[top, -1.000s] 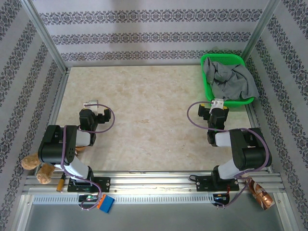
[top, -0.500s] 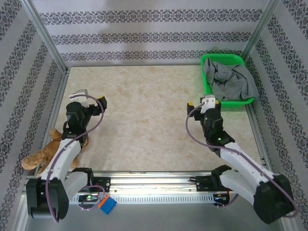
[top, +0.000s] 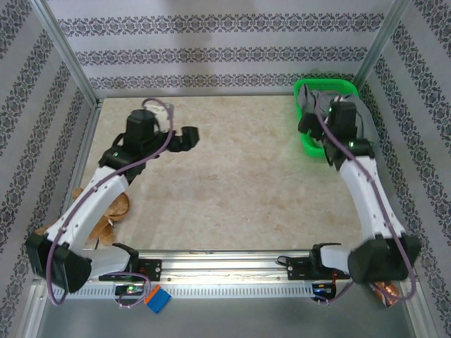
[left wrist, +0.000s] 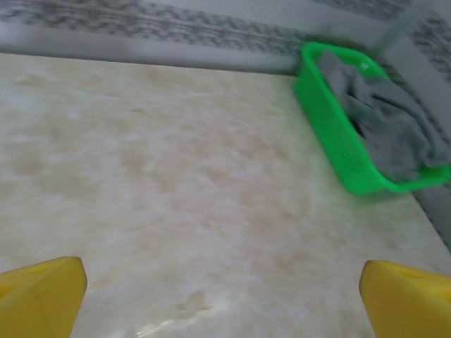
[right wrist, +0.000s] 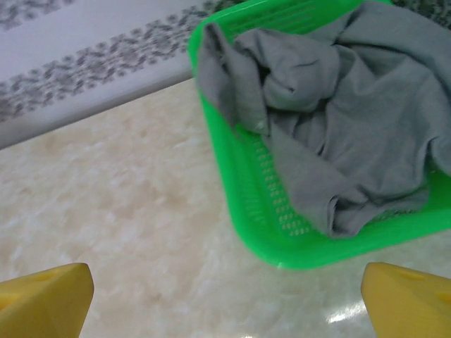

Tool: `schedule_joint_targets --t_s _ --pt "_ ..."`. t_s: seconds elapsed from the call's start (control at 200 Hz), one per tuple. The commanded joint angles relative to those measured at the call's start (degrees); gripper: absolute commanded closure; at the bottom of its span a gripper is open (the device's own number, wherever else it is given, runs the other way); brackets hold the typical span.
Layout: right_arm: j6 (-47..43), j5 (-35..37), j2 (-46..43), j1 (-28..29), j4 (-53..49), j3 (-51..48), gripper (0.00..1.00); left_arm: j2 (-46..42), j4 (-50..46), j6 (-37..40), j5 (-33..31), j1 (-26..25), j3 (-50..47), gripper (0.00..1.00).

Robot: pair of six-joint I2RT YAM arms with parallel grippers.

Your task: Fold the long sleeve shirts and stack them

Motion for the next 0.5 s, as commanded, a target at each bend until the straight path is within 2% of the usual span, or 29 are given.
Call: schedule_joint_targets --t_s 0.0,0.065,0.17,0.345,0.5 --pt "0.9 -4.9 10.8 -5.8 -11.2 9.2 0.02 5.2 -5.9 1.6 0.7 -5.7 6.6 0.0" --pt "0.1 -6.8 17.4 -8.1 -12.5 14.1 0.03 7.6 -5.2 1.5 1.3 -8.8 9.4 0.0" --pt "-2.1 -4.0 27.7 -9.2 -16.0 21.1 0.04 9.6 -4.4 0.5 3.0 -11.9 11.7 0.0" --pt "-3.1 -3.5 39.9 -10.1 -19.4 27.5 0.1 9.3 -5.9 -2.5 5.9 -13.0 11.3 0.0" --pt "-3.1 -3.1 46.2 -10.2 -19.7 29.0 0.13 6.7 -7.7 -3.5 3.8 -13.0 8.6 0.0"
